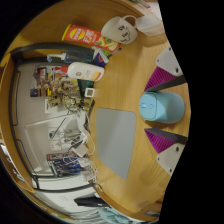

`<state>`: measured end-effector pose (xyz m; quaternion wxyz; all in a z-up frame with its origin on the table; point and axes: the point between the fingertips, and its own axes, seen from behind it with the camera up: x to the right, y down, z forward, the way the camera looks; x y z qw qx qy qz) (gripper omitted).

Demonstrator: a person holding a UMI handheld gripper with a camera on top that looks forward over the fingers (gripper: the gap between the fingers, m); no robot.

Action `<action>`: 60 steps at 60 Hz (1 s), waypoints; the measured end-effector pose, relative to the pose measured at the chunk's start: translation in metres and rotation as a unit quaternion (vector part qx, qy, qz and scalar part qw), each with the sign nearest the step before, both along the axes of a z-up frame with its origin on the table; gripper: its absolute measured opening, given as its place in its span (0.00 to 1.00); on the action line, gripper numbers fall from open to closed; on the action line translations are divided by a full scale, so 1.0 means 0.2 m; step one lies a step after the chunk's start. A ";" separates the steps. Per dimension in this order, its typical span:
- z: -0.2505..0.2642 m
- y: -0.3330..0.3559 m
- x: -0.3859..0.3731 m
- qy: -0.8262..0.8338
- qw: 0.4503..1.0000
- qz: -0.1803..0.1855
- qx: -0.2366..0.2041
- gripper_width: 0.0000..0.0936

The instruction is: Arrange mouse

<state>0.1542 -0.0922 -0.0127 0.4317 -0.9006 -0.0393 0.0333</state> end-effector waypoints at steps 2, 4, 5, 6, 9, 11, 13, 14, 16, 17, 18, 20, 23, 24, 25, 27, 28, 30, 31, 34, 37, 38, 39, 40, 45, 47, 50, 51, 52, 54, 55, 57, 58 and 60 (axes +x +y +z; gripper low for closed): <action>0.00 0.01 0.00 -0.006 1.000 0.003 0.001 0.74; 0.00 0.02 0.00 -0.008 1.000 0.006 0.004 0.70; 0.00 0.02 0.00 -0.007 1.000 0.008 0.004 0.69; 0.00 0.03 0.00 -0.007 1.000 0.009 0.006 0.70; 0.00 0.02 0.01 -0.011 1.000 0.011 0.011 0.56; 0.00 0.02 0.00 -0.012 1.000 0.012 0.015 0.56; 0.00 0.02 0.00 -0.014 1.000 0.014 0.020 0.54; 0.00 0.02 0.00 -0.014 1.000 0.014 0.022 0.54; 0.00 0.01 0.00 -0.016 0.999 0.015 0.027 0.52; 0.00 0.01 0.00 -0.018 0.999 0.016 0.027 0.51; 0.00 0.02 0.01 -0.020 0.999 0.018 0.027 0.49; 0.00 0.01 0.00 -0.021 0.999 0.021 0.021 0.47; 0.00 0.01 -0.01 -0.009 1.000 0.021 0.010 0.41; 0.00 0.02 -0.01 -0.005 1.000 0.020 0.007 0.40; 0.00 0.02 -0.01 -0.004 1.000 0.021 0.005 0.38; -0.01 0.02 0.00 -0.006 1.000 0.023 0.002 0.35; 0.00 0.02 0.00 -0.009 1.000 0.023 0.002 0.34; -0.01 0.02 0.00 -0.012 1.000 0.021 0.000 0.34; -0.01 0.02 0.00 -0.013 1.000 0.018 -0.001 0.33; -0.01 0.02 0.01 -0.015 1.000 0.007 -0.006 0.32; 0.00 0.02 0.01 -0.013 1.000 -0.010 -0.016 0.33; 0.00 0.02 0.01 -0.010 1.000 -0.017 -0.022 0.33; 0.01 0.02 0.01 -0.007 0.999 -0.024 -0.025 0.32; 0.03 0.02 0.01 -0.006 0.999 -0.031 -0.026 0.33; 0.23 0.10 0.06 -0.017 0.998 -0.066 -0.003 0.33; 0.35 0.16 0.09 -0.017 0.997 -0.080 0.015 0.33; 0.56 0.25 0.11 -0.016 0.994 -0.098 0.049 0.33; 0.63 0.28 0.12 -0.019 0.993 -0.103 0.060 0.33; 0.70 0.32 0.12 -0.024 0.991 -0.107 0.071 0.33; 0.84 0.39 0.12 -0.031 0.989 -0.112 0.095 0.33; 0.90 0.43 0.12 -0.033 0.987 -0.113 0.106 0.33; 1.01 0.51 0.09 -0.036 0.986 -0.115 0.119 0.33; 1.06 0.54 0.08 -0.036 0.985 -0.115 0.125 0.33; 1.13 0.61 0.04 -0.033 0.983 -0.113 0.138 0.33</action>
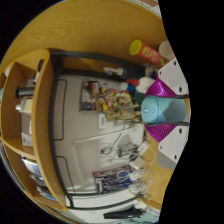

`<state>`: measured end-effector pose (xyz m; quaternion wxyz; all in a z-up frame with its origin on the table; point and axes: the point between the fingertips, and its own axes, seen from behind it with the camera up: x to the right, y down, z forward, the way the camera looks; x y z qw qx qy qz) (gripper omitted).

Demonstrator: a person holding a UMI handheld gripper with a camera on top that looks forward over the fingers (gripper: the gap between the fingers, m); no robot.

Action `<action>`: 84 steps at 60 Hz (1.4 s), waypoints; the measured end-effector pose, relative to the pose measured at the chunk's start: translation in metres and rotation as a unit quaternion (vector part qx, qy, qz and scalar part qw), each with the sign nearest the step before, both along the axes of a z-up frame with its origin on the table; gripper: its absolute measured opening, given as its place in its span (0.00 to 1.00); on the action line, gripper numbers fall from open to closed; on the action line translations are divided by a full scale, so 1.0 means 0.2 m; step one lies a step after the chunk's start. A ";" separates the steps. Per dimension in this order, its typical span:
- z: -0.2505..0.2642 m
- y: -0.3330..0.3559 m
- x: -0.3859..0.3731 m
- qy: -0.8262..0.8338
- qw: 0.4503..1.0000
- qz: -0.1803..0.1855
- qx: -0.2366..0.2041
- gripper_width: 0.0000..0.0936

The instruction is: Arrange mouse

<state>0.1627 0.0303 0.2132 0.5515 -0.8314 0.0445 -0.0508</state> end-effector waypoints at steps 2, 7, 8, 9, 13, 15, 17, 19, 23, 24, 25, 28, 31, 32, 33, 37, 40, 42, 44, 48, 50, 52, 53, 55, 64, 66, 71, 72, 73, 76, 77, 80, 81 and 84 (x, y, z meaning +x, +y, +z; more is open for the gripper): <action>0.04 0.07 -0.05 0.000 1.000 0.005 0.007 0.33; 0.04 0.23 -0.19 -0.005 1.000 0.018 0.005 0.33; 0.02 0.26 -0.22 -0.003 1.000 0.021 0.002 0.33; -0.01 0.29 -0.25 -0.001 1.000 0.025 -0.002 0.33; -0.16 0.38 -0.39 0.012 0.999 0.039 -0.024 0.33; -0.25 0.41 -0.45 0.008 0.998 0.045 -0.035 0.32; -0.34 0.43 -0.51 0.006 0.997 0.049 -0.052 0.32; -0.44 0.45 -0.56 0.010 0.996 0.054 -0.066 0.32; -0.64 0.46 -0.65 0.017 0.993 0.064 -0.098 0.33; -0.69 0.45 -0.66 0.017 0.992 0.065 -0.105 0.33; -0.73 0.45 -0.67 0.015 0.992 0.066 -0.111 0.33; -0.84 0.43 -0.69 0.007 0.989 0.065 -0.131 0.33; -0.94 0.41 -0.70 0.004 0.987 0.064 -0.148 0.33; -0.97 0.41 -0.70 0.005 0.986 0.065 -0.153 0.33; -1.00 0.40 -0.70 0.005 0.985 0.063 -0.158 0.35; -1.10 0.36 -0.70 0.006 0.982 0.058 -0.177 0.36; -1.13 0.35 -0.70 0.004 0.983 0.056 -0.176 0.37; -1.13 0.34 -0.69 -0.004 0.983 0.056 -0.175 0.39; -1.13 0.34 -0.69 -0.009 0.983 0.057 -0.172 0.44; -1.13 0.35 -0.70 -0.008 0.983 0.058 -0.172 0.50; -1.13 0.35 -0.70 -0.005 0.983 0.058 -0.175 0.52; -1.13 0.35 -0.69 -0.001 0.982 0.055 -0.181 0.57; -1.13 0.35 -0.69 0.000 0.982 0.052 -0.184 0.63; -1.12 0.34 -0.67 -0.001 0.981 0.044 -0.189 0.76; -0.91 0.32 -0.62 -0.020 0.984 0.023 -0.176 0.93; -0.82 0.32 -0.63 -0.018 0.986 0.022 -0.166 0.92; -0.58 0.30 -0.68 -0.012 0.990 0.022 -0.142 0.92; -0.52 0.29 -0.69 -0.009 0.990 0.025 -0.137 0.93; -0.47 0.28 -0.70 -0.007 0.991 0.025 -0.132 0.92; -0.32 0.25 -0.74 0.001 0.993 0.027 -0.117 0.92; -0.27 0.23 -0.75 0.003 0.993 0.027 -0.113 0.92; -0.14 0.18 -0.78 0.011 0.994 0.028 -0.103 0.92; -0.10 0.16 -0.79 0.013 0.995 0.028 -0.100 0.93; 0.01 0.10 -0.81 0.019 0.995 0.028 -0.092 0.93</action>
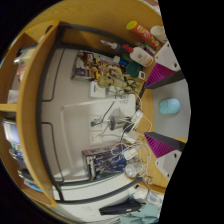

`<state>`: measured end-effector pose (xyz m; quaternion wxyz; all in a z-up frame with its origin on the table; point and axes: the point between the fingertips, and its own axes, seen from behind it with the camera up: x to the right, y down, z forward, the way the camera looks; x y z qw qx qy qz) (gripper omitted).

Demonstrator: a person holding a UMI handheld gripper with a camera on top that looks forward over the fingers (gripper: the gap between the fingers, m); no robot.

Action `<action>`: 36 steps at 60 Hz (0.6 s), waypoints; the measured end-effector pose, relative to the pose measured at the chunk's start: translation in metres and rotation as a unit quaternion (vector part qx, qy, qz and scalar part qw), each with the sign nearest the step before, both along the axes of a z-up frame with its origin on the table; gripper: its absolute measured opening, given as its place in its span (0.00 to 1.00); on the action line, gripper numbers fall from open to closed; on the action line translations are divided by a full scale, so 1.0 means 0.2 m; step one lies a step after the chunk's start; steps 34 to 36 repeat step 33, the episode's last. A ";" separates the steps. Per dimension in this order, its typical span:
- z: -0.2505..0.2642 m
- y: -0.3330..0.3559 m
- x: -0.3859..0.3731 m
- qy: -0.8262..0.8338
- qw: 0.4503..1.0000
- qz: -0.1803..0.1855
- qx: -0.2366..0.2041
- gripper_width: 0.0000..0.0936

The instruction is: Arrange mouse

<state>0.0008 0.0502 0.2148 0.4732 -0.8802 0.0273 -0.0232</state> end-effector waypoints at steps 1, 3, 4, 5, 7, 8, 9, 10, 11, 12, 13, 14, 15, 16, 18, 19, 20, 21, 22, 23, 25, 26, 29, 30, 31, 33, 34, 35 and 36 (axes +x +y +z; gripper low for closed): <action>0.03 -0.02 -0.01 0.002 1.000 0.000 0.002 0.92; 0.09 -0.07 -0.03 0.004 1.000 -0.002 0.008 0.92; 0.12 -0.09 -0.03 0.006 1.000 -0.001 0.011 0.92; 0.14 -0.12 -0.04 0.008 1.000 0.001 0.012 0.93; 0.19 -0.16 -0.05 0.012 1.000 0.004 0.016 0.93; 0.22 -0.19 -0.05 0.014 1.000 0.006 0.018 0.92; 0.24 -0.21 -0.06 0.016 1.000 0.008 0.020 0.93; 0.26 -0.23 -0.06 0.017 1.000 0.010 0.022 0.92; 0.27 -0.25 -0.07 0.018 0.999 0.012 0.024 0.92; 0.28 -0.27 -0.08 0.018 0.999 0.013 0.026 0.93; 0.30 -0.30 -0.08 0.019 0.999 0.016 0.026 0.93; 0.31 -0.32 -0.08 0.021 0.999 0.018 0.027 0.92; 0.32 -0.34 -0.08 0.022 0.999 0.019 0.027 0.92; 0.33 -0.36 -0.08 0.024 0.999 0.020 0.028 0.93; 0.35 -0.40 -0.07 0.026 0.999 0.021 0.030 0.93; 0.35 -0.42 -0.07 0.027 0.999 0.022 0.031 0.92; 0.36 -0.44 -0.07 0.027 0.999 0.022 0.032 0.92; 0.36 -0.46 -0.06 0.027 0.999 0.022 0.034 0.93; 0.37 -0.47 -0.06 0.028 0.999 0.022 0.035 0.92; 0.37 -0.49 -0.05 0.028 0.999 0.022 0.035 0.92; 0.37 -0.54 -0.04 0.026 0.999 0.020 0.034 0.93; 0.37 -0.56 -0.03 0.025 0.999 0.019 0.034 0.92; 0.36 -0.62 -0.01 0.023 0.999 0.018 0.032 0.92; 0.35 -0.63 -0.01 0.022 0.999 0.018 0.032 0.92; 0.35 -0.65 0.00 0.021 0.999 0.019 0.031 0.92; 0.34 -0.69 0.00 0.023 0.999 0.020 0.028 0.92; 0.34 -0.69 0.00 0.023 0.999 0.020 0.028 0.92; 0.34 -0.69 0.00 0.023 0.999 0.020 0.028 0.92; 0.34 -0.69 0.00 0.023 0.999 0.020 0.028 0.92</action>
